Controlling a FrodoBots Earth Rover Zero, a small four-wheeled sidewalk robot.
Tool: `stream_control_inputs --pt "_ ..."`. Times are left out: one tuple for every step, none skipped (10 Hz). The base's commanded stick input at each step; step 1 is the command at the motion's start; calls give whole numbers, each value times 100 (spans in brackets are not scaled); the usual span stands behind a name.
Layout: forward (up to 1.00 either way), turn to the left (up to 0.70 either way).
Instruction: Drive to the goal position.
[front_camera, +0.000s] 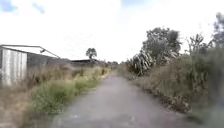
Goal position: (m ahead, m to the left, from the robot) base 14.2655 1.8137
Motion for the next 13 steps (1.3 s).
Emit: stream_control_inputs --pt "100 0" --pt "100 0" --pt "100 0" --pt "100 0" --pt "100 -3" --pt "100 -28" --pt "100 -26" --pt "100 -2" --pt "100 -1" --pt "100 0" --pt "0 0" --pt "0 0" --pt "0 0"
